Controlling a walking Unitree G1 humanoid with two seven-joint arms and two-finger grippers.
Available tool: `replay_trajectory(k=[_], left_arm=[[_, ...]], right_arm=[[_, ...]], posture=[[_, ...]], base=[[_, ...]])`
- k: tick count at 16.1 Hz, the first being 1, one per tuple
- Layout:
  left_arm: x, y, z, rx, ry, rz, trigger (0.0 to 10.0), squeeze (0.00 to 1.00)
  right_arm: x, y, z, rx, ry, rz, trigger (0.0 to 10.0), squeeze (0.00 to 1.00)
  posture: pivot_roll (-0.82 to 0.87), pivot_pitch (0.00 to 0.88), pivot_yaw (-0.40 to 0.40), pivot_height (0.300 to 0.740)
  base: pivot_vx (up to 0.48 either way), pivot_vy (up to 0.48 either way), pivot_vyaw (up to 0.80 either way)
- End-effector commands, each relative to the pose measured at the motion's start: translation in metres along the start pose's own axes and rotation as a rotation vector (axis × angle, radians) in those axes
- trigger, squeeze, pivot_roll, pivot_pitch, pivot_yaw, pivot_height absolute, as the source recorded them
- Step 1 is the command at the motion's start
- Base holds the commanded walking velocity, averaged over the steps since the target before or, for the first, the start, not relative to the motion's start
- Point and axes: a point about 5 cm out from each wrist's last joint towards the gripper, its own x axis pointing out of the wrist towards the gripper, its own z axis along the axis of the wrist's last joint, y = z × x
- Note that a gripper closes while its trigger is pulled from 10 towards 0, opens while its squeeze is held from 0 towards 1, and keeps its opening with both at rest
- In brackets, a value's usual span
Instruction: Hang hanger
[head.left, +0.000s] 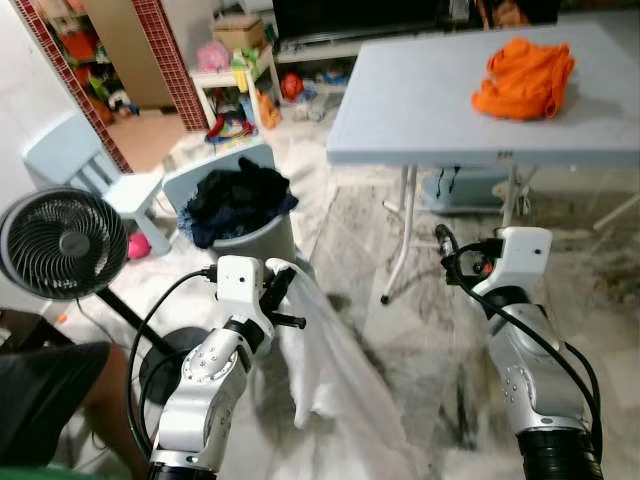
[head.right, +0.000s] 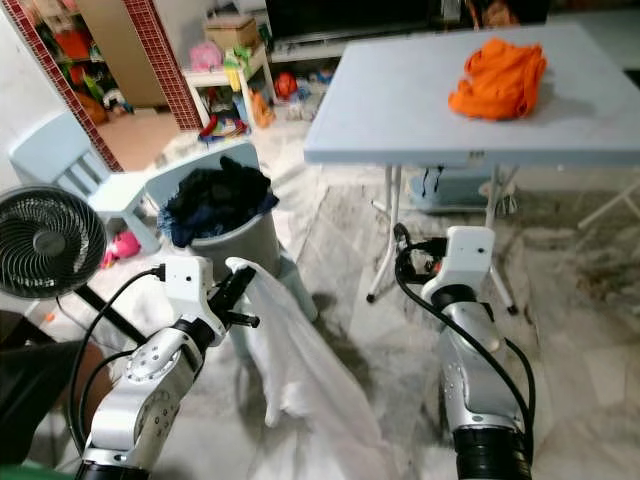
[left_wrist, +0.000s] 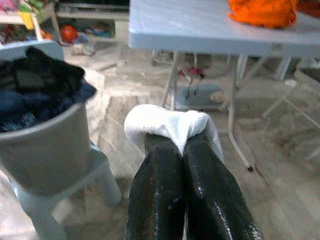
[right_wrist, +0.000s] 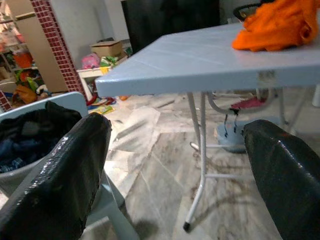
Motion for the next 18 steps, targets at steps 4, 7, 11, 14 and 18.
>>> replay_trajectory(k=[4,7,11,14,18], left_arm=[[-0.001,0.012,0.012,0.022,-0.047,0.034,10.0,0.0],[-0.003,0.011,0.01,0.018,-0.039,0.033,10.0,0.0],[-0.004,0.01,0.008,0.017,-0.035,0.029,10.0,0.0],[-0.007,0.014,0.007,0.005,-0.048,0.08,10.0,0.0],[-0.013,0.015,0.002,0.005,-0.036,0.15,10.0,0.0]], right_arm=[[0.004,0.014,0.002,0.011,-0.006,0.047,10.0,0.0],[0.005,0.013,0.003,0.009,-0.009,0.04,10.0,0.0],[0.005,0.013,0.001,0.008,-0.005,0.043,10.0,0.0],[0.01,0.023,0.0,0.014,0.007,0.092,10.0,0.0],[0.023,0.042,-0.003,0.019,0.033,0.183,10.0,0.0]], posture=[[-0.13,0.0,0.113,0.74],[-0.12,0.0,0.113,0.74],[-0.12,0.0,0.097,0.74],[-0.09,0.0,0.048,0.74],[-0.01,0.0,-0.078,0.74]], base=[[0.362,0.0,-0.64],[0.36,0.0,-0.65],[0.361,0.0,-0.65],[0.346,0.0,-0.63],[0.0,0.0,0.0]])
